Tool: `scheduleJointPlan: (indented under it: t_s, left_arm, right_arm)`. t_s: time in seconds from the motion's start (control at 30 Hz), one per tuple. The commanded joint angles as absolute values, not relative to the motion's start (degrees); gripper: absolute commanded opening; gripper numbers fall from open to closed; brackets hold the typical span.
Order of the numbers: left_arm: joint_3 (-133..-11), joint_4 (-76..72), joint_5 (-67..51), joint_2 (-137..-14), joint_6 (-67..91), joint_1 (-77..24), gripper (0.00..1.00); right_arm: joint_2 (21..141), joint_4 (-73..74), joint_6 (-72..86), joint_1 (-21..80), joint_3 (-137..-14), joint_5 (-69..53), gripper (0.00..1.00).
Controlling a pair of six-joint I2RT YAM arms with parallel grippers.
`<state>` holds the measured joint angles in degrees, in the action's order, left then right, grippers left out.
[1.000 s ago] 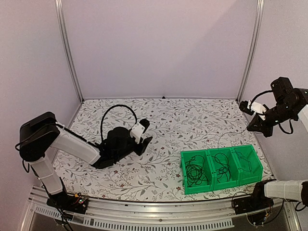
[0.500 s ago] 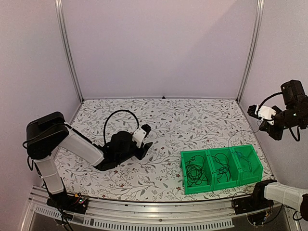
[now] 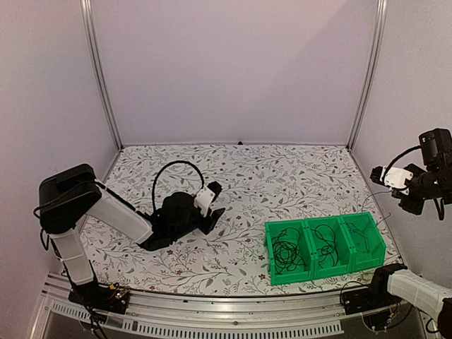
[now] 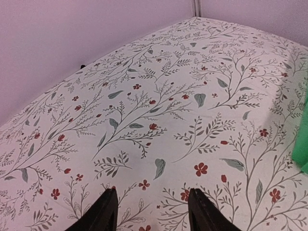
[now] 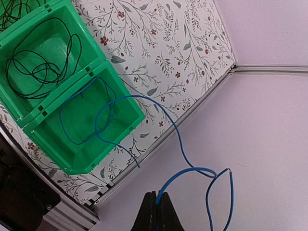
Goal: Untangle the cables
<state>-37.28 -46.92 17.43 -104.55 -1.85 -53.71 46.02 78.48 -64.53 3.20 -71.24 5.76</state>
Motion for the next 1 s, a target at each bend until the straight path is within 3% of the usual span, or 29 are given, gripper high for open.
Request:
scheduleJointPlan:
  t_s: [0.0, 0.3, 0.7, 0.97]
  left_arm:
    - [-37.09, -49.29, 17.31, -104.97, -1.21, -53.15, 0.49]
    - [-34.18, -50.16, 19.06, -103.63, -0.41, -53.06, 0.49]
    - [-34.17, -49.45, 19.46, -103.8, -0.13, -53.01, 0.5]
    - [-34.87, -48.24, 19.6, -103.97, -0.17, -53.0, 0.5]
  right_arm:
    - [45.12, 78.49, -66.12, 2.93, -66.68, 5.47, 0.0]
    - [46.92, 78.41, -66.56, 2.95, -55.63, 0.65, 0.0]
    - [59.4, 77.99, -61.52, 2.9, -52.59, -21.02, 0.0]
    - [59.89, 69.16, -60.87, 2.93, -45.05, -18.95, 0.0]
